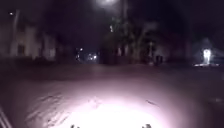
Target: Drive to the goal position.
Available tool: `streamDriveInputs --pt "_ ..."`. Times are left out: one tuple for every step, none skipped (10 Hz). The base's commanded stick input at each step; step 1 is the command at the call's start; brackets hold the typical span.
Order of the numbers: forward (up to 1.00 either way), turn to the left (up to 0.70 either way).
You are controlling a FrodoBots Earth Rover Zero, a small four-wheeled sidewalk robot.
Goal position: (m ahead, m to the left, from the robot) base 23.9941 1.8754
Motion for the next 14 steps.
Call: streamDriveInputs --pt "1.0 0.4" --pt "1.0 0.35" --pt "1.0 0.0" --pt "1.0 0.0" --pt "1.0 0.0" --pt "1.0 0.0" --pt "1.0 0.0" --pt "1.0 0.0" --pt "1.0 0.0" --pt "1.0 0.0" --pt "1.0 0.0" --pt "1.0 0.0" --pt "1.0 0.0" --pt "1.0 0.0"
